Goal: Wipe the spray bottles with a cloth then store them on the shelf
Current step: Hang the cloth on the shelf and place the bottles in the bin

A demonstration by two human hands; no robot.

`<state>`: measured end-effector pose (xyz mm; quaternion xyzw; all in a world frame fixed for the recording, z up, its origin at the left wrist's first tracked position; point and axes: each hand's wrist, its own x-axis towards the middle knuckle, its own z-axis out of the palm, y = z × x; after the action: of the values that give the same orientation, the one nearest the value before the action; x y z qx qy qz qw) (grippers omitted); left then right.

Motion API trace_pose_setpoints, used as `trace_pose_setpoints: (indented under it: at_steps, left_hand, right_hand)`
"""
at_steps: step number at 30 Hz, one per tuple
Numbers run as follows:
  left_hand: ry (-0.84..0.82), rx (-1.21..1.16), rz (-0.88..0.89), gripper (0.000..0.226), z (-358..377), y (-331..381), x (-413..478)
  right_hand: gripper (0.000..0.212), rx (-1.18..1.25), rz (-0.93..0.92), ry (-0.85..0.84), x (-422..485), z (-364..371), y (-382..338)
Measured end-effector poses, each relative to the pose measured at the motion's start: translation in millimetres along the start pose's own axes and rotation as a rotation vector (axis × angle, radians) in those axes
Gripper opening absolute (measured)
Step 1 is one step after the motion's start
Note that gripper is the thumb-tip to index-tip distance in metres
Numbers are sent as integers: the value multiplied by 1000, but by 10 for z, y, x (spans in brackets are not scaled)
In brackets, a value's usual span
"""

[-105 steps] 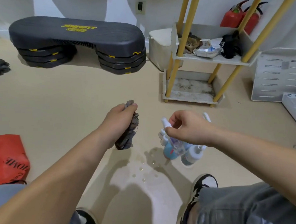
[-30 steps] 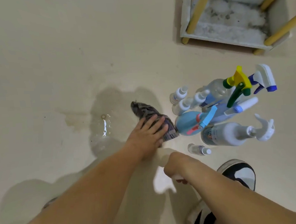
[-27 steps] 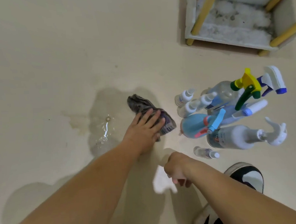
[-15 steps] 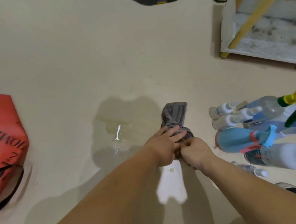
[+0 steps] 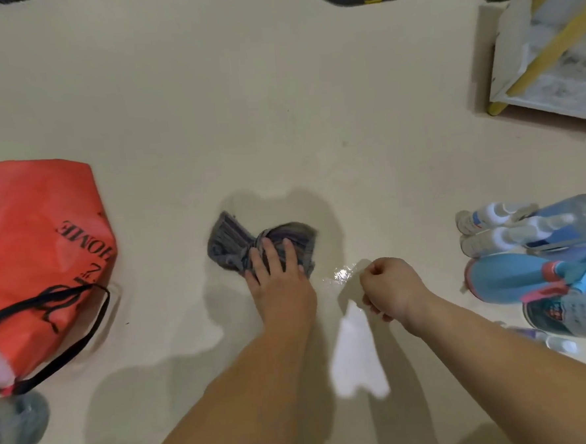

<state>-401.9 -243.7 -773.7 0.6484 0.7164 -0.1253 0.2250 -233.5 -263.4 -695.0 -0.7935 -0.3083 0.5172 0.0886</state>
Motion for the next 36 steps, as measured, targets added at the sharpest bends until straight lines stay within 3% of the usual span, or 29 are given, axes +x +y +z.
trace_pose_setpoints:
  at_steps: [2,4,6,8,10,12,14,16,19,21,24,25,27,32,36]
  left_hand:
    - [-41,68,159,67,212,210,-388]
    - [-121,155,479,73,364,384,-664]
    - [-193,273,829,72,424,416,-703]
    - [-194,341,995,61,410,344,-518]
    - [-68,305,895,57,247,270,-275]
    - [42,242,578,57,33,168,6]
    - [1,131,193,59,-195,71,205]
    - [47,75,11,55,-317,86,182]
    - [27,12,-7,43,-104,323,-80]
    - [13,62,149,50,87,529,-357]
    - [-63,140,520,39,246,851,-680]
    - [-175,129,560,36,238,940,-731]
    - [-334,-30,543,28,94,1082,-755]
    - [-328,-684,199,24,-576,1152,-558]
    - [-347,-893,211,13,-1431,1230,-734]
  right_hand:
    - [16,-22,-22,139,-11,-43,79]
    - [11,-44,-32,245,-62,-134,151]
    - [9,-59,-22,272,-99,-224,228]
    - [9,-32,22,255,-101,-299,310]
    - [13,2,61,218,-95,-335,379]
    - [18,39,88,151,-113,-348,384]
    - [20,79,92,78,-122,-332,360]
    - [18,108,88,22,-148,-301,311]
    - [17,128,72,0,-138,-266,289]
    - [17,129,46,30,-127,-269,298]
    - [14,107,-3,179,-165,-359,323]
    - [12,112,-2,225,-202,-416,335]
    - [11,120,-8,267,-255,-540,371]
    - [11,231,19,208,-448,-884,270]
    - [37,408,-5,-12,-819,-1160,-131]
